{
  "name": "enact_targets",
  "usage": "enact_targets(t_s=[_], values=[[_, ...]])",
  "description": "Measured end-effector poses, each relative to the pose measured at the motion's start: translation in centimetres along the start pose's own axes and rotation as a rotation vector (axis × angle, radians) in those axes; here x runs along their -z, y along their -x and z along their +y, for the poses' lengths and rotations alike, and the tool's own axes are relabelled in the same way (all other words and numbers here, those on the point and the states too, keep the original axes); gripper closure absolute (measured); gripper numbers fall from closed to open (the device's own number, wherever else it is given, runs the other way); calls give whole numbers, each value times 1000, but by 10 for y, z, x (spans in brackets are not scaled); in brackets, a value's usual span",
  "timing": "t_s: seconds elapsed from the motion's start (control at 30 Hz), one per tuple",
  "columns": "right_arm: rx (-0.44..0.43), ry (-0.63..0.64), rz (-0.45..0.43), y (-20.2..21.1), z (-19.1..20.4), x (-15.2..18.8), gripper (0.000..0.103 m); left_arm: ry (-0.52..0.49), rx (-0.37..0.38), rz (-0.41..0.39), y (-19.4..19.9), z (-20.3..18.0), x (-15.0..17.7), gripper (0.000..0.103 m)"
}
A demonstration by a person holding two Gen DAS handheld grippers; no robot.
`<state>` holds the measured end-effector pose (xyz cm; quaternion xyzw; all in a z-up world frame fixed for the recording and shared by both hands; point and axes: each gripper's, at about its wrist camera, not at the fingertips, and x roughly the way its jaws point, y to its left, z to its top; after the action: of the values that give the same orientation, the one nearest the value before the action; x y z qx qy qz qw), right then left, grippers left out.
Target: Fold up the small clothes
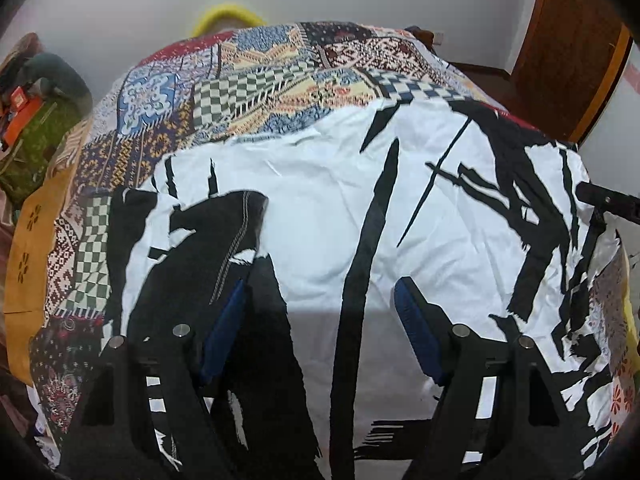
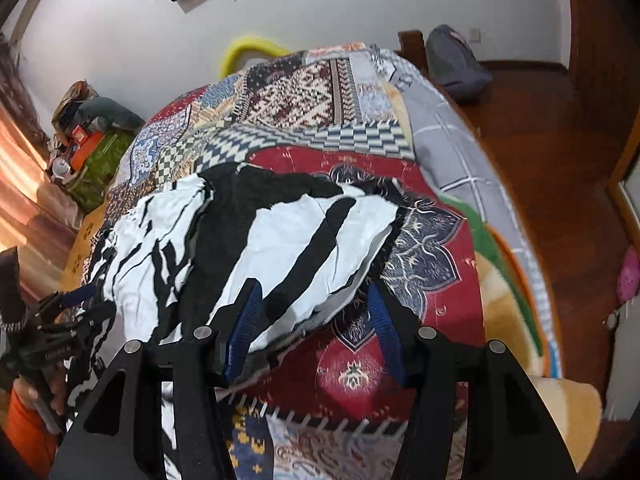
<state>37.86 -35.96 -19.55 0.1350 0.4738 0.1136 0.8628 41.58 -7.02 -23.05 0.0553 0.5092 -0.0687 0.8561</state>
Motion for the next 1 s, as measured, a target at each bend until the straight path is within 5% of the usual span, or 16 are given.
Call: enact_targets(t_s=[0.1,0.17,0.4,0.67,1.0], values=[[12,25,-16,-6,3,1,69,-2,-1,9,-6,0,3,28],[27,44,-23,-6,5,0,95,-4,-3,6,-6,0,4,28],[-19,82,-77,16,22,-12,99,6,8,-30,11,6,4,28],[-72,260,-167,42,101,-37,100,62,17,-87,38,29,2,28],[-128,350,-11,-40,170,-22,100,107,4,-93,50,63,17,28]])
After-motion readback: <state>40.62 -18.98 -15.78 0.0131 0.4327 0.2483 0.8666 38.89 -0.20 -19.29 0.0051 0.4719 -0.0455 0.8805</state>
